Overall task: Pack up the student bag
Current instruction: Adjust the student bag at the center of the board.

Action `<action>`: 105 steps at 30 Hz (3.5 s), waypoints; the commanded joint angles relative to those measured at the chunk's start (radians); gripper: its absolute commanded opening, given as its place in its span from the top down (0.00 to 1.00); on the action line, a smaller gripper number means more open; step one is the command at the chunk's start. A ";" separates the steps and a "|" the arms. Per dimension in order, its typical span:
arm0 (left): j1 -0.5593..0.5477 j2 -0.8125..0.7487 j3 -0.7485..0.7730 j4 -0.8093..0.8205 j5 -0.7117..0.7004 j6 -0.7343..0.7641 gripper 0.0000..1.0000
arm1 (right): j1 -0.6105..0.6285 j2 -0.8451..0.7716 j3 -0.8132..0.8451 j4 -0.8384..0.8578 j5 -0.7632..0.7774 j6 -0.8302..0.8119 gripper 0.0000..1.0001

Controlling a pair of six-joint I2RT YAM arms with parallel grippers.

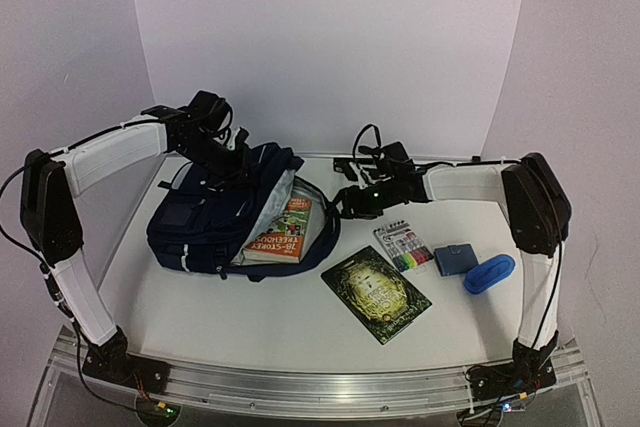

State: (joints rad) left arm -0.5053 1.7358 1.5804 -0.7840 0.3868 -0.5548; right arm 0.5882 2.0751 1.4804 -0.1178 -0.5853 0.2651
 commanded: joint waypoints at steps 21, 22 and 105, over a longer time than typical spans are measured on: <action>0.033 0.075 0.065 0.001 0.055 -0.063 0.99 | 0.209 -0.045 -0.042 -0.165 0.014 -1.216 0.39; 0.034 0.073 0.061 0.004 0.056 -0.065 0.99 | 0.216 -0.032 -0.041 -0.165 0.034 -1.235 0.39; 0.080 -0.189 -0.236 -0.060 0.000 -0.081 0.41 | 0.233 -0.212 -0.025 -0.057 0.101 -0.613 0.34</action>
State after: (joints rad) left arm -0.4263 1.6619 1.4171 -0.8500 0.4446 -0.6044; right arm 0.8288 1.8519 1.3861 -0.1807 -0.4735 -0.5019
